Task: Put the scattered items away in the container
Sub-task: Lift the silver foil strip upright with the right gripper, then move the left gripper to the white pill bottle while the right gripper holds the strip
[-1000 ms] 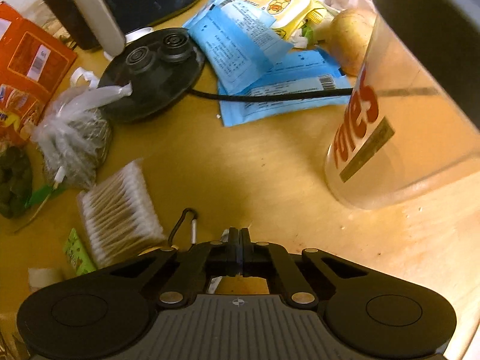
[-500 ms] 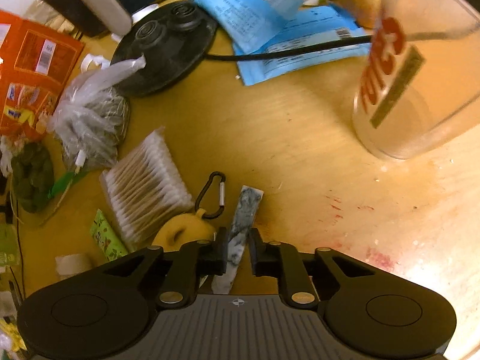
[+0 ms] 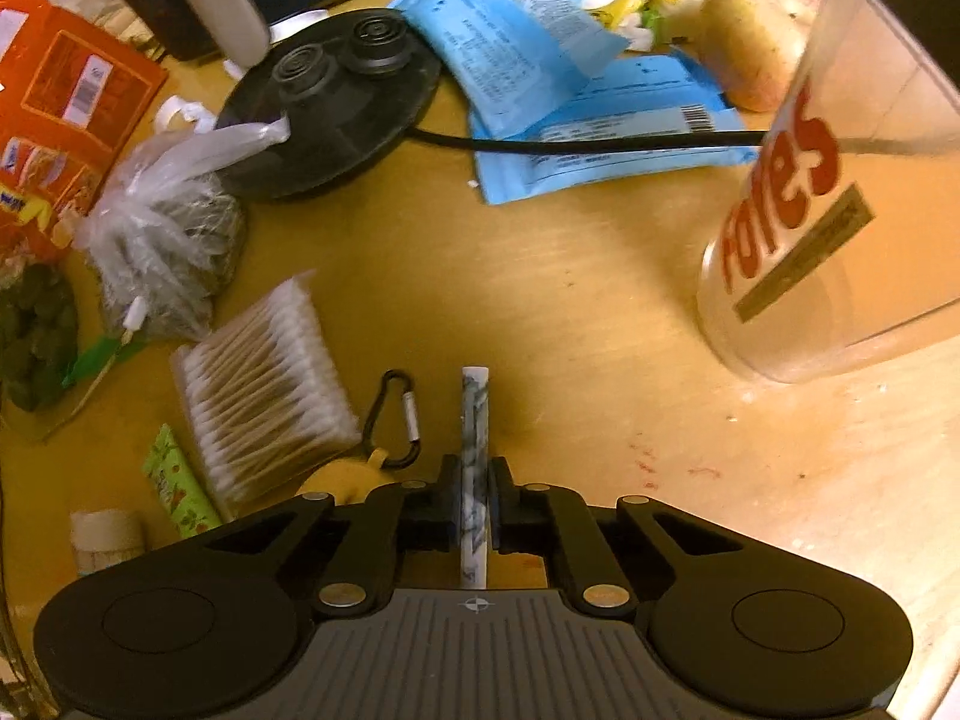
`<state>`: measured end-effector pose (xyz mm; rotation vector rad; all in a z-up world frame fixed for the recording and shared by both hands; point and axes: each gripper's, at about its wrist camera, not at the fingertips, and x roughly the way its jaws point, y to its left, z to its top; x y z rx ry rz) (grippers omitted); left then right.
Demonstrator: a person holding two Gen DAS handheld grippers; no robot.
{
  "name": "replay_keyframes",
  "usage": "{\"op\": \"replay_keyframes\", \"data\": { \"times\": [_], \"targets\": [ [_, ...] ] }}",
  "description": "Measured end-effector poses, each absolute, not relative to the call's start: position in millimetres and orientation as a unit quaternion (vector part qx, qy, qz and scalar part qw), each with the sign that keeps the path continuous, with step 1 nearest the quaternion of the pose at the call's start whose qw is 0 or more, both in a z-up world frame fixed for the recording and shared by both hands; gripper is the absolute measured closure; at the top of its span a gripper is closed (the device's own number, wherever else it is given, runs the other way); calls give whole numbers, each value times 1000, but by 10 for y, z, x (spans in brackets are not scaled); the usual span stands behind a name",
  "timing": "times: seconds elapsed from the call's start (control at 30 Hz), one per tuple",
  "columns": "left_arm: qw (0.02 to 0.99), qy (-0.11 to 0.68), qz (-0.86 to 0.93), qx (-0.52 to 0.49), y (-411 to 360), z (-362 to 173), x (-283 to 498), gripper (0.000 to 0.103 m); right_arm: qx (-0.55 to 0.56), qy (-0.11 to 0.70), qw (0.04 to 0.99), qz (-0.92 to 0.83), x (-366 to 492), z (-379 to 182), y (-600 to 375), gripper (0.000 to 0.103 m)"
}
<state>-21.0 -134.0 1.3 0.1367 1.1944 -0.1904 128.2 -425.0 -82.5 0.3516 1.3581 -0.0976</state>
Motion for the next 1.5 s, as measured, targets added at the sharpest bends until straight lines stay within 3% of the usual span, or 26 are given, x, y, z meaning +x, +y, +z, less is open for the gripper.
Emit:
{"op": "replay_keyframes", "data": {
  "times": [0.43, 0.83, 1.5],
  "targets": [
    [823, 556, -93, 64, -1325, 29, -181, 48, 137, 637, 759, -14, 1083, -831, -4123, 91],
    [830, 544, -104, 64, -1324, 73, -117, 48, 62, 578, 814, 4, 891, -519, -3971, 92],
    [831, 535, -141, 66, -1234, 194, 242, 48, 104, 522, 847, 3, 319, -71, -4008, 92]
  ]
}}
